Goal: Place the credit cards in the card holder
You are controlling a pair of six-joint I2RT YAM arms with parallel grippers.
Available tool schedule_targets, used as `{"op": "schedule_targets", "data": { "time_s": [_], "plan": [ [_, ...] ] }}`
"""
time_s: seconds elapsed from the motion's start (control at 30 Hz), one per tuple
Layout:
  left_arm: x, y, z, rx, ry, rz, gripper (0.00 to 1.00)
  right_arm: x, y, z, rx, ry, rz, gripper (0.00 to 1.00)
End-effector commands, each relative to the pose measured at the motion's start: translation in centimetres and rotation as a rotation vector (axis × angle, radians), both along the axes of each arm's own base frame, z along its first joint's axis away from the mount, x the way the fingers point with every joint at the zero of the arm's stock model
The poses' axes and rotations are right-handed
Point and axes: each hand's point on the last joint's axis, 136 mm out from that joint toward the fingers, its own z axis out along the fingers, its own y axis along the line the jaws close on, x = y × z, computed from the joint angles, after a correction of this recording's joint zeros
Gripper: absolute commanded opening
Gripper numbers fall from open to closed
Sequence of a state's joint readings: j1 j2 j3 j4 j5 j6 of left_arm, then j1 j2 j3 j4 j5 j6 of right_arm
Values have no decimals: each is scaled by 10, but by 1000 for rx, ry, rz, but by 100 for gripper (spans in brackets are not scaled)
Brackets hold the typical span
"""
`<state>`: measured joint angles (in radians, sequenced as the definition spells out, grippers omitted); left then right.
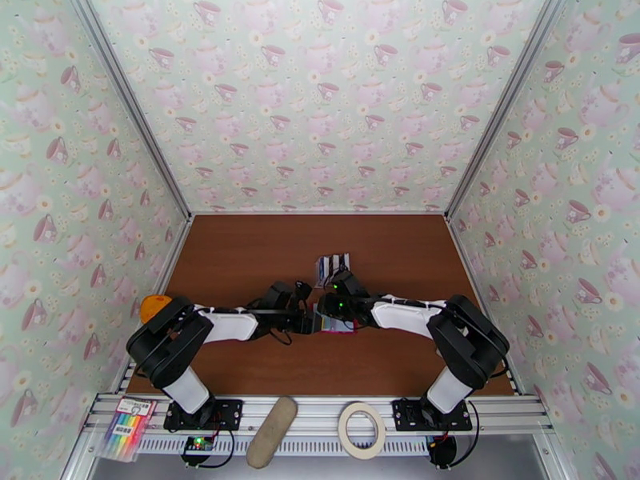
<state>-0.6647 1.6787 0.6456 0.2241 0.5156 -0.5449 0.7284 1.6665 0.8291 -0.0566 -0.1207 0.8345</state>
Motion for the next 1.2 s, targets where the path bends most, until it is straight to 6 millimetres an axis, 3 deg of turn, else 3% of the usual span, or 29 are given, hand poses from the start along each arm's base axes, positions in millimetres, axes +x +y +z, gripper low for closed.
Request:
{"op": "schedule_targets", "data": {
  "time_s": [0.0, 0.33, 0.63, 1.17],
  "plan": [
    [-17, 44, -66, 269, 106, 60, 57, 0, 10, 14, 38, -10, 16, 41],
    [-15, 52, -68, 320, 94, 79, 39, 6, 8, 45, 40, -61, 21, 42],
    [-8, 53, -49, 302, 37, 105, 37, 7, -4, 64, 32, -94, 12, 42],
    [6, 38, -22, 270, -11, 71, 48, -5, -18, 35, 0, -61, 2, 42]
  ]
}}
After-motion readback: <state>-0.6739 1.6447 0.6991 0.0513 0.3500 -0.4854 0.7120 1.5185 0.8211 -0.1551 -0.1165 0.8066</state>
